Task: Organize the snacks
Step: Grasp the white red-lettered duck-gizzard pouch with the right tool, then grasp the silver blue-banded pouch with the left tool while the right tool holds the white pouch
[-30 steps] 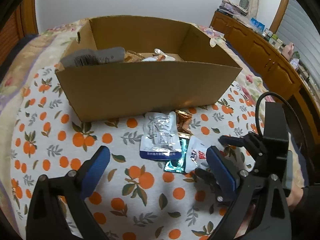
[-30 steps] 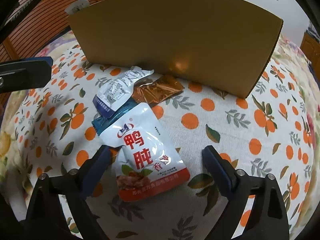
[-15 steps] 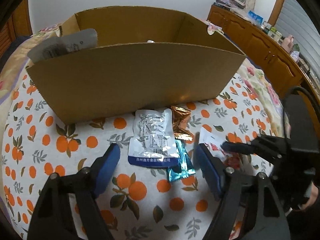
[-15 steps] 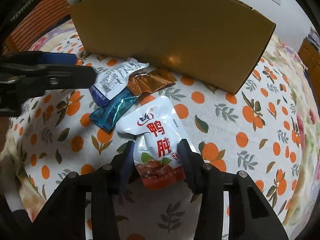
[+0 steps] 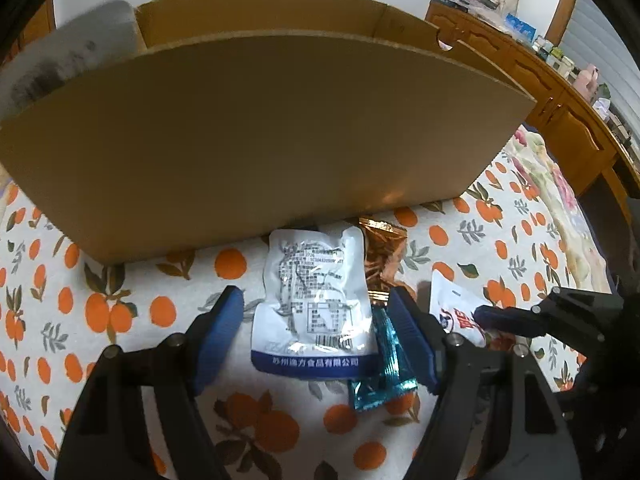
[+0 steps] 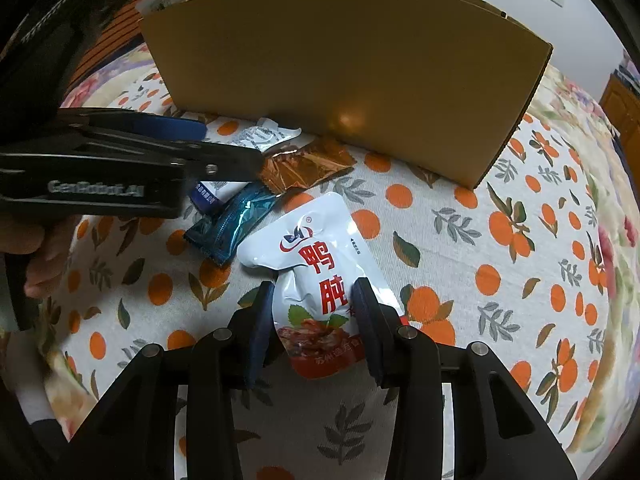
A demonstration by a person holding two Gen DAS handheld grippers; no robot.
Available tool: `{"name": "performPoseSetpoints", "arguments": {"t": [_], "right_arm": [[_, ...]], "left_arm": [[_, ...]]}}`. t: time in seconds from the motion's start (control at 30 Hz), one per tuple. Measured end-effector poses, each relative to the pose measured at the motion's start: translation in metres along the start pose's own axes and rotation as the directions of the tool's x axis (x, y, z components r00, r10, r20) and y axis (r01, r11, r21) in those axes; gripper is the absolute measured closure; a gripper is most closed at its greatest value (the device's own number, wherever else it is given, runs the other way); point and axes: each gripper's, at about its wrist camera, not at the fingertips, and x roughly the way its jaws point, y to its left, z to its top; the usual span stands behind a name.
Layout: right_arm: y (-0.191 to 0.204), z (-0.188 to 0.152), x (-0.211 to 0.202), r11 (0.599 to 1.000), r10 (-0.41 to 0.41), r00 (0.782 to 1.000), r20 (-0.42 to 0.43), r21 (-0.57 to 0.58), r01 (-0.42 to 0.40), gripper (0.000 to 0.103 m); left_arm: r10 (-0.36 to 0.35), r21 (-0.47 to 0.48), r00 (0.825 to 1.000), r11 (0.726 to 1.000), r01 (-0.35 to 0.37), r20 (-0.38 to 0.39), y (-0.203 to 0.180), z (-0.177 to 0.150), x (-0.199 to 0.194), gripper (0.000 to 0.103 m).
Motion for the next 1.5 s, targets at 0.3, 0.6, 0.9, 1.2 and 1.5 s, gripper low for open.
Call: {"name": "performPoseSetpoints", "arguments": {"t": [0.3,0.6,0.9,1.2,1.5], "right_arm": [[-0.002,0.002,0.0,1.0,0.011,1.0,0.001,0.008,-0.011,0.063],[-0.003,0.003,0.004,1.0,0.009,1.0,0.028,-0.003,-0.009,0.057],[-0.007,0.004,0.005,0.999,0.035,0.998,0.051,0.003,-0.035,0.056],[-0.009,0.005,-0.006,0.997,0.068,0.996,0.053,0.025,-0.07,0.071],[-0.021,0.004,-0.013,0.993,0.09,0.993,0.071,0.073,-0.095,0.072]], "left_arm": [[0.013,0.036,0.999,0.999,-0.011,-0.048,-0.005,-0.003,0.004,0.042],[0.007,0.052,0.995,0.999,-0.002,-0.1,-0.004,-0.008,-0.006,0.043],[-0.007,0.056,0.994,0.998,0.014,-0.109,-0.003,-0.005,-0.012,0.043],[-0.013,0.059,0.992,0.998,0.02,-0.127,-0.006,-0.004,-0.02,0.103],[-0.007,0.043,0.992,0.999,0.013,-0.128,0.0,-0.006,-0.017,0.103]]}}
